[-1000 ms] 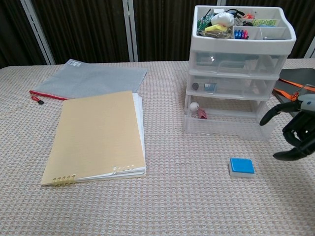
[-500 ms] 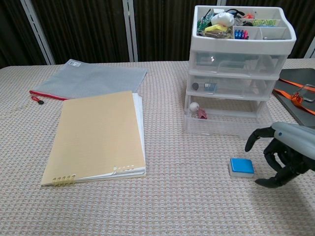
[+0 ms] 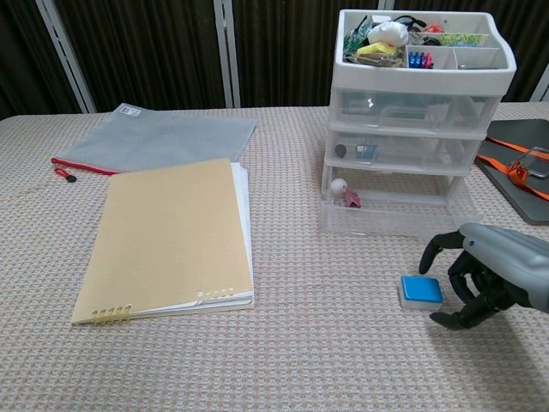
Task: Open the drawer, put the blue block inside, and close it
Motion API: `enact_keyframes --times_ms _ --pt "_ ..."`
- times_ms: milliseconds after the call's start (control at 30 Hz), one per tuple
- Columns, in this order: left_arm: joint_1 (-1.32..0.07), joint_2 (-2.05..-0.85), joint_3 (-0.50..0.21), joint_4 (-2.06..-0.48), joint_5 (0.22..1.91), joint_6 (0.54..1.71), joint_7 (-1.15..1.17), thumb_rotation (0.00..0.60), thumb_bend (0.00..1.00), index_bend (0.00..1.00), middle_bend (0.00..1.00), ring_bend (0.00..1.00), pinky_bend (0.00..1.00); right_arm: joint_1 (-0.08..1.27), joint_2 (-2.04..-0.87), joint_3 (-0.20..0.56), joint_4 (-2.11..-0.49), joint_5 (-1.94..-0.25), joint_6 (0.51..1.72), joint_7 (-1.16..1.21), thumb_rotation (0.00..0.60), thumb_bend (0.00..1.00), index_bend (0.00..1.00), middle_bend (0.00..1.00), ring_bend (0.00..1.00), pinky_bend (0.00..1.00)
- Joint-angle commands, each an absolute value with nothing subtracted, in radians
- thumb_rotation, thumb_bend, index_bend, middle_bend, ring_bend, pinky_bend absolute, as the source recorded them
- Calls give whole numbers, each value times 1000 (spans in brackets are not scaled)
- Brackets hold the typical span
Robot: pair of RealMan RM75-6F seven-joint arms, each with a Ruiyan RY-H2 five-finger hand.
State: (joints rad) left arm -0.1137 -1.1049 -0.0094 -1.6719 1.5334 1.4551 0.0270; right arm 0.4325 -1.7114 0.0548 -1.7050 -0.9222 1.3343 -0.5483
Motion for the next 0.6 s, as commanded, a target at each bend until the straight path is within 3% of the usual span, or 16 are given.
enact_keyframes --times_ms 33,167,333,600 --pt "-114 -1105 -9 -1672 1533 1454 26 600 186 40 0 0 0 431 -1729 64 -1686 -912 1326 -550 600 168 371 770 805 696" --pt "-114 -1104 -9 -1672 1534 1454 24 600 186 39 0 0 0 429 -1747 68 -1663 -906 1320 -554 600 228 392 770 805 696" --pt "-114 -1103 -9 -1672 1534 1454 21 600 186 40 0 0 0 423 -1763 76 -1648 -895 1320 -553 600 301 592 775 809 696" --pt "-114 -1102 -9 -1672 1536 1454 20 600 187 42 0 0 0 414 -1744 100 -1701 -961 1352 -521 600 303 645 779 810 696"
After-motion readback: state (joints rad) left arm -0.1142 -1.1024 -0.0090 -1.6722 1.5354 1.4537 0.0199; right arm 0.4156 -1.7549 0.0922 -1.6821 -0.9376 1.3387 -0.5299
